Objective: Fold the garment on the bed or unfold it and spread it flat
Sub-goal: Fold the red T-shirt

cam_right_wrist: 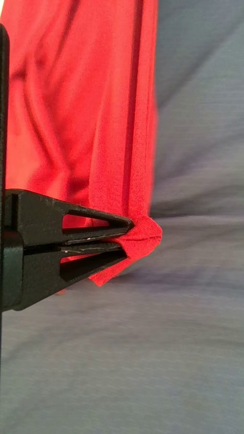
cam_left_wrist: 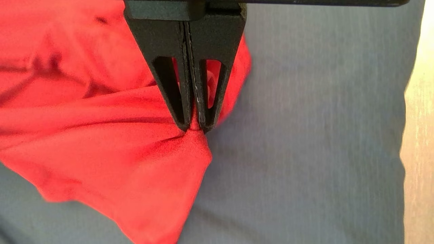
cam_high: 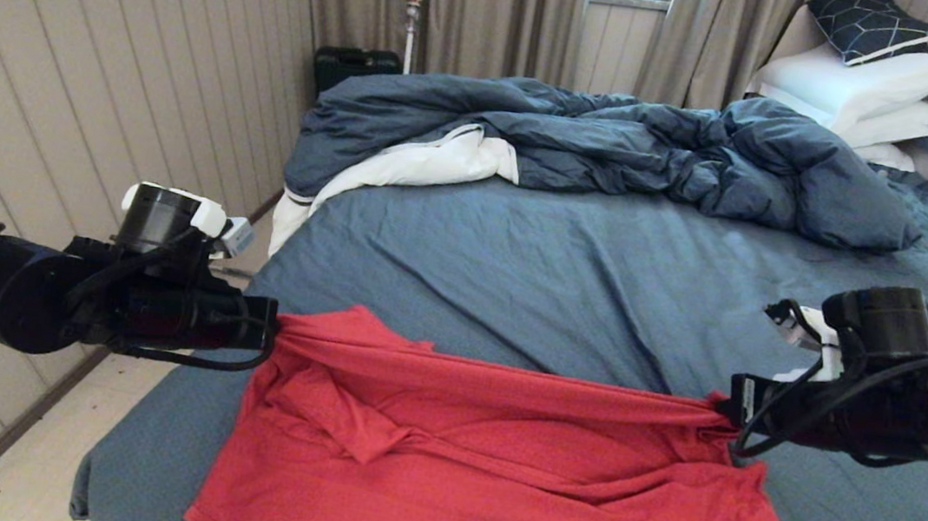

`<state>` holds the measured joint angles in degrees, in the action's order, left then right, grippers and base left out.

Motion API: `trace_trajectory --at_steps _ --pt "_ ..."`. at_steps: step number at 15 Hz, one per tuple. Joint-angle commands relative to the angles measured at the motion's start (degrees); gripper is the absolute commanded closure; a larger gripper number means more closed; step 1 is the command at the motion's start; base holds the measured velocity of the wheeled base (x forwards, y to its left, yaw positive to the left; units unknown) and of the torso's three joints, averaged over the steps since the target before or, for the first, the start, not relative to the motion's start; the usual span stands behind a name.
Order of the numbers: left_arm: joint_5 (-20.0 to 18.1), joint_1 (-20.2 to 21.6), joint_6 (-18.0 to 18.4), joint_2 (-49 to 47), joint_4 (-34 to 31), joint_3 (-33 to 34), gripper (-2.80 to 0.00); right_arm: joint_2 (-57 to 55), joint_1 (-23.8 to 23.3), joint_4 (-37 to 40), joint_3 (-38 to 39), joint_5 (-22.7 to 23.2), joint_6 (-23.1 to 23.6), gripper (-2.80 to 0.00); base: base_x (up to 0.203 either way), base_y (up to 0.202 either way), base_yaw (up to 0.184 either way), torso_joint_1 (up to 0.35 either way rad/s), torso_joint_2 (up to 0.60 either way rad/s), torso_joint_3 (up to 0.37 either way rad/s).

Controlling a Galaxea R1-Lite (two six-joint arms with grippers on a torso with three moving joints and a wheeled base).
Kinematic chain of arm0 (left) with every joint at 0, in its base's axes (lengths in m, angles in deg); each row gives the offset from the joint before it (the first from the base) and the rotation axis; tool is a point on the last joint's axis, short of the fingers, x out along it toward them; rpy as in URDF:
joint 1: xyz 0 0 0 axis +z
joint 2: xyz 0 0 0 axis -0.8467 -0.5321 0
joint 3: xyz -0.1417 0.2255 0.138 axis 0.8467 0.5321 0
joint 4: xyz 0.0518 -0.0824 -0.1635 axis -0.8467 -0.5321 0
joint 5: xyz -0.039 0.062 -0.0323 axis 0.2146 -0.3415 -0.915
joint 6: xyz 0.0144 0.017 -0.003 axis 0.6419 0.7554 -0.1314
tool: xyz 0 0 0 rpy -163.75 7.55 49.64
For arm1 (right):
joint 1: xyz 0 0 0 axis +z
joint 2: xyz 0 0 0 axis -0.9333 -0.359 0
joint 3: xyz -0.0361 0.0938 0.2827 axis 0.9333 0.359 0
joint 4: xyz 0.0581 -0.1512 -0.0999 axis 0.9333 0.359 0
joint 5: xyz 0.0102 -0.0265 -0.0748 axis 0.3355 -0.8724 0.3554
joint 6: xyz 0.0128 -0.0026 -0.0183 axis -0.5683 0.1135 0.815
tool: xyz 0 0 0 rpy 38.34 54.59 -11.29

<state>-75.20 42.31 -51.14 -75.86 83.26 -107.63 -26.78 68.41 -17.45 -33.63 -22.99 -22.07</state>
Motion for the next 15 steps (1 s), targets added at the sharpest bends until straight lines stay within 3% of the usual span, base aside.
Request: trace_trajectory --at_steps 1,8,12,13,15 --pt "-0.01 -0.01 -0.13 2.14 0.92 2.39 0.00 2.44 0.04 -0.80 2.56 0.08 -0.03 0.00 0.000 0.000 0.000 0.000 0.00 0.000" --pt "-0.36 -0.66 -0.22 7.31 12.32 20.94 0.00 10.12 0.55 -6.70 17.49 0.09 0.94 0.00 0.000 0.000 0.000 0.000 0.00 0.000" --pt "0.07 -1.48 -0.07 4.45 17.23 23.53 0.00 8.85 0.64 -7.35 17.89 -0.15 0.86 0.00 0.000 0.000 0.000 0.000 0.00 0.000" --pt "0.21 -1.67 -0.04 4.47 18.36 24.27 -2.80 8.78 0.55 -7.49 17.98 0.00 0.86 0.00 0.000 0.000 0.000 0.000 0.00 0.000" --pt "0.09 -1.68 -0.01 5.06 19.26 24.73 -2.80 8.94 0.48 -7.49 17.96 0.18 0.95 0.00 0.000 0.000 0.000 0.000 0.00 0.000"
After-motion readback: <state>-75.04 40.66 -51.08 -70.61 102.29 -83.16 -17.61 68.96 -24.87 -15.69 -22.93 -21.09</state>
